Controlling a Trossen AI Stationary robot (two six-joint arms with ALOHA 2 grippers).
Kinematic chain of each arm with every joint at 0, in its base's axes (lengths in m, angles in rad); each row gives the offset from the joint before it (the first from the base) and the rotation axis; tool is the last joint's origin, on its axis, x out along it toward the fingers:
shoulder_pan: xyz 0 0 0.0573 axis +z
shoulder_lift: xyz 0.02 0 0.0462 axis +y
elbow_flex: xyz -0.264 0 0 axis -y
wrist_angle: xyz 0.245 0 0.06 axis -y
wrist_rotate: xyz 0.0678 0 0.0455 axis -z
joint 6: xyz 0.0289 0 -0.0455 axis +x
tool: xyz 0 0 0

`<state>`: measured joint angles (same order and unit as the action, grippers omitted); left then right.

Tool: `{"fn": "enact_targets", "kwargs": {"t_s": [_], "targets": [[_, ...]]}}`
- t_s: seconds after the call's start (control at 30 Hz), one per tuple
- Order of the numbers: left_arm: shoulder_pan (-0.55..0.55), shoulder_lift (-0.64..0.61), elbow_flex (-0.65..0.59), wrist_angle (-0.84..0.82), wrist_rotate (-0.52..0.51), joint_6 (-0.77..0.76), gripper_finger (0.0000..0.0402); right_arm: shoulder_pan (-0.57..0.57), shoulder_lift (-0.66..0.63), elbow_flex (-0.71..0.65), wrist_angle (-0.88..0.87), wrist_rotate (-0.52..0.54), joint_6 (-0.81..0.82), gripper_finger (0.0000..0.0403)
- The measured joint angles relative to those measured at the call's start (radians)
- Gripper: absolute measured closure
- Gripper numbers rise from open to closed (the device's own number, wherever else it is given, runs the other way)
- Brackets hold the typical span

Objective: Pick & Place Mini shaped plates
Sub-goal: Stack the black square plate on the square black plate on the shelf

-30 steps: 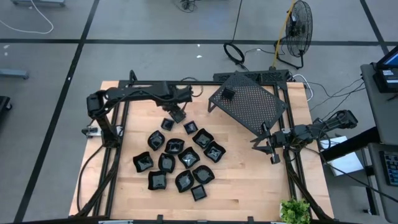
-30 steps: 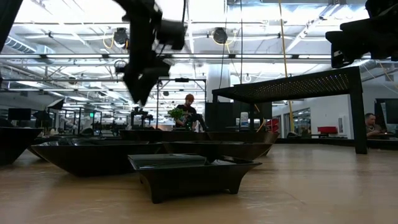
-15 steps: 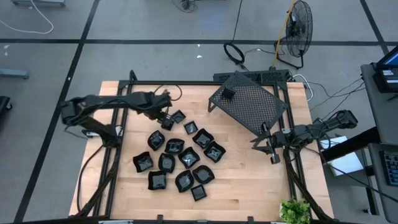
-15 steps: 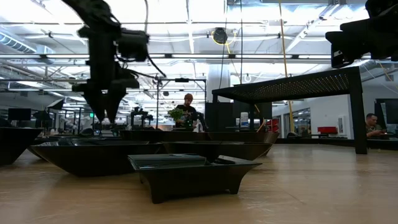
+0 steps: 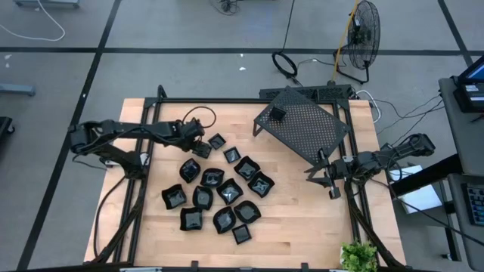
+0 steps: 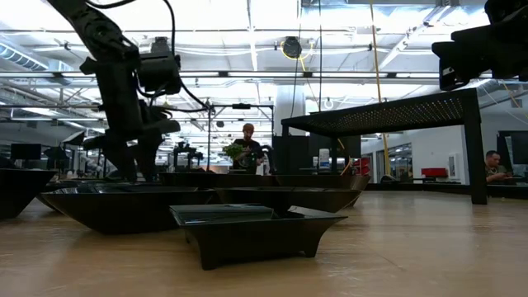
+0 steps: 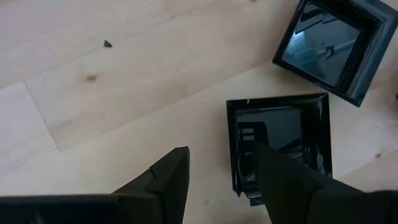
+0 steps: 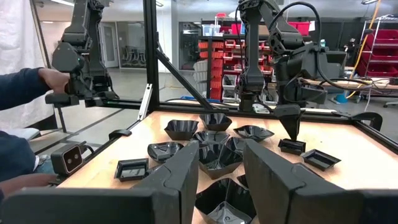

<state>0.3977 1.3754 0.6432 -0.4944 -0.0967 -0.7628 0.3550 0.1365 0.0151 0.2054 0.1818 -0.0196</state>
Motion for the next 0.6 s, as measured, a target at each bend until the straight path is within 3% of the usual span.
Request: {"fn": "enact_targets", "kwargs": {"t_s": [0.6], "targets": [[-0.042,0.014,-0.001,0.025,-0.006,-0.013,0.0224,0.000,0.000,0.000,0.000,0.000,0.000,0.0289]]}}
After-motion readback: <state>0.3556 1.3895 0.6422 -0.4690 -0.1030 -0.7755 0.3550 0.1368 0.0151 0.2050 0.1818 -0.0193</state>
